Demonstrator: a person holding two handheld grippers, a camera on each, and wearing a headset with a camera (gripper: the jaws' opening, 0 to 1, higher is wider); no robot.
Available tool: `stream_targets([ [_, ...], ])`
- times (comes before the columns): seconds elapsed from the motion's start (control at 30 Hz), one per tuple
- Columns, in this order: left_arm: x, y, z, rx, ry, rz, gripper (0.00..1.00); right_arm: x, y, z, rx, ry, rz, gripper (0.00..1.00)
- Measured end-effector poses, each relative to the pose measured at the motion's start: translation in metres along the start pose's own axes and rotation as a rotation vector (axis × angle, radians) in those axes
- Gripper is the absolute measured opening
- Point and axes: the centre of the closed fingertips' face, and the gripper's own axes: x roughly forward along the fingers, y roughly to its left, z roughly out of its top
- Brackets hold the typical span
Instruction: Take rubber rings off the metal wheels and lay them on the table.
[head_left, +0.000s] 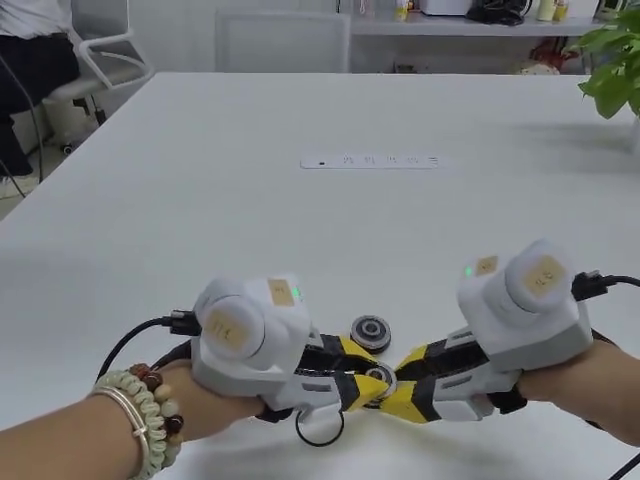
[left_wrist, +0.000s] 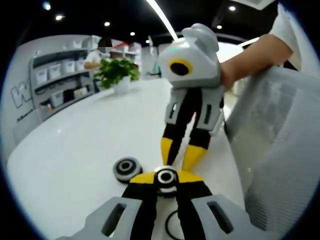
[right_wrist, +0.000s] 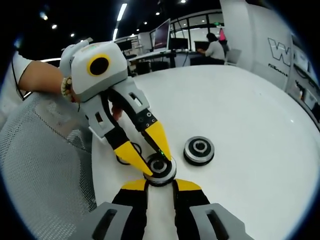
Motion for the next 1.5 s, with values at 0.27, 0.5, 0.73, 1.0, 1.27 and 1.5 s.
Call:
stream_targets([
  [0.27, -0.001, 0.0, 0.0, -0.008, -0.003, 0.002, 0.14, -0.002, -0.002, 0.004, 0.014, -0.02, -0.017, 0.0],
  [0.5, -0.001, 0.0, 0.0, -0.01, -0.002, 0.004, 0.14, -0.003, -0.006, 0.003, 0.164, 0.004, -0.028, 0.0],
  [0.73, 0.0, 0.001, 0.0, -0.009, -0.001, 0.003, 0.14, -0.008, -0.01, 0.003, 0.404, -0.05, 0.002, 0.0],
  [1.0, 0.0, 0.001, 0.0, -0.007, -0.001, 0.004, 0.14, -0.01, -0.007, 0.012, 0.513, -0.102, 0.037, 0.0],
  [1.27, -0.001, 0.001, 0.0, -0.002, 0.0, 0.0, 0.14, -0.01, -0.002, 0.017, 0.525, -0.129, 0.058, 0.0],
  [1.5, -0.002, 0.002, -0.001, -0.002, 0.001, -0.003, 0.14, -0.01, 0.0, 0.02, 0.592, -0.154, 0.086, 0.0],
])
